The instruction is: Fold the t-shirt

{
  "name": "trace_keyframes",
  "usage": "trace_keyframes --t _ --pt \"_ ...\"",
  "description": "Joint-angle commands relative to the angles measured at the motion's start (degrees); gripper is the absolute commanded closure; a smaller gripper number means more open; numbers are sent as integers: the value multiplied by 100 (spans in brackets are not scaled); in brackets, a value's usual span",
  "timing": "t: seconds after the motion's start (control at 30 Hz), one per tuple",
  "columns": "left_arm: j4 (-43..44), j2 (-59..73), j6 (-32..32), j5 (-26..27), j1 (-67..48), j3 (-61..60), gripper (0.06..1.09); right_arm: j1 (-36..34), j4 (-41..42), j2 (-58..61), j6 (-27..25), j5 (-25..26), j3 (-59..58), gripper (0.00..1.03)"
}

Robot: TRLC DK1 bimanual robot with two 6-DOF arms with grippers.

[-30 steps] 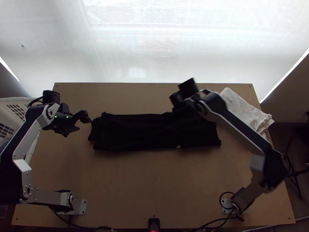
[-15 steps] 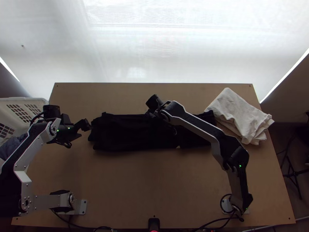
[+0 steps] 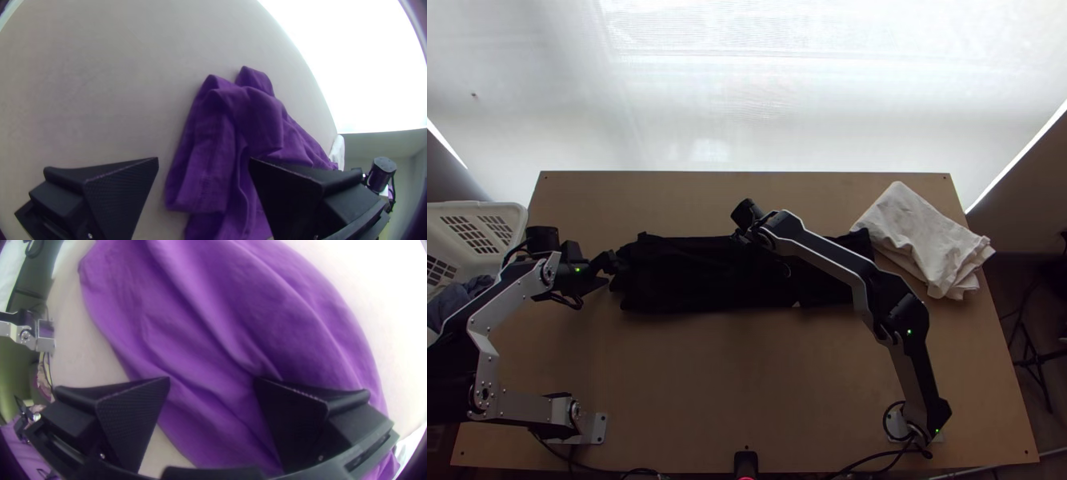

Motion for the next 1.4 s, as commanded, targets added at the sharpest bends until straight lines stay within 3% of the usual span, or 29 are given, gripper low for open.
trace_keyframes --t 0.0,0.23,0.87,0.93,0.97,1.03,1.37 --pt "431 226 5 686 -107 -123 10 -20 3 62 29 24 -43 15" --pt "607 612 32 1169 -213 -8 10 -38 3 62 29 24 1 15" --pt "598 867 146 1327 -1382 167 13 -469 -24 44 38 24 221 14" --pt "624 885 111 1266 -1566 167 31 -486 -50 18 47 24 221 14" --pt "695 876 -3 1143 -1610 176 52 -495 -59 -8 47 24 221 14" --pt "1029 814 -285 633 -1610 106 107 -495 -103 -87 56 15 212 13" --pt "782 630 164 554 -828 71 105 -750 -287 -1195 223 -310 45 9"
